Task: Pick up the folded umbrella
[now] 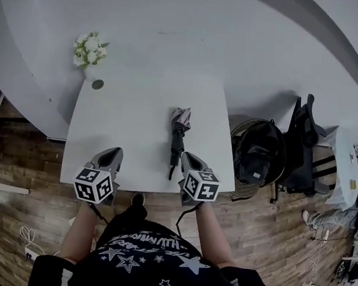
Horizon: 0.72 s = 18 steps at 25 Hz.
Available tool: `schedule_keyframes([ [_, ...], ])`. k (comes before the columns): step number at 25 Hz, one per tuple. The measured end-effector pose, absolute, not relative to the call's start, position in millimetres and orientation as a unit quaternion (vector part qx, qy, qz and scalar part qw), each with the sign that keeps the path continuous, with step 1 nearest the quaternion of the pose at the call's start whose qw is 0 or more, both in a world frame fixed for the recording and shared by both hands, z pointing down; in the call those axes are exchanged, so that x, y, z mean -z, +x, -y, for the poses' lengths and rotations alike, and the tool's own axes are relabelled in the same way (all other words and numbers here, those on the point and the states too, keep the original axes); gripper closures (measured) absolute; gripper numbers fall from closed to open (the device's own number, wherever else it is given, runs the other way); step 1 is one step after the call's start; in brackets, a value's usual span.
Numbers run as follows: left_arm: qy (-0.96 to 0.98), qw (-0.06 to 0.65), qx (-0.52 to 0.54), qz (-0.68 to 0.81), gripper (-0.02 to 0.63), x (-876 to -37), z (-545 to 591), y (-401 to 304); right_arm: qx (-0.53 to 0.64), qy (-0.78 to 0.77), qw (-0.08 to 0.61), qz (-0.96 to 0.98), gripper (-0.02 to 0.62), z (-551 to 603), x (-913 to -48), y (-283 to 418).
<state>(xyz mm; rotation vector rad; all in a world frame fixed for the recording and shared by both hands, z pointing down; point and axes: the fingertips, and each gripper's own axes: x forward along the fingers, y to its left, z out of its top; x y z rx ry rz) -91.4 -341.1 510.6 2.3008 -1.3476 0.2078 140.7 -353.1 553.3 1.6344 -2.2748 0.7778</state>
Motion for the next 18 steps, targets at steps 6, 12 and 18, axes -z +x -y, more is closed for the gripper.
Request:
schedule_keyframes([
  [6,0.842,0.237,-0.077,0.478,0.603,-517,376,-96,-0.306,0.571,0.138,0.749,0.495,384,-573,141],
  [12,0.846,0.242,-0.074,0.469,0.603,-520,413,-99,-0.335,0.578,0.161,0.726,0.403,413,-592,141],
  [18,0.851,0.248,-0.073,0.457,0.603,-526,445,-102,-0.356,0.586,0.206,0.698,0.365,439,-616,139],
])
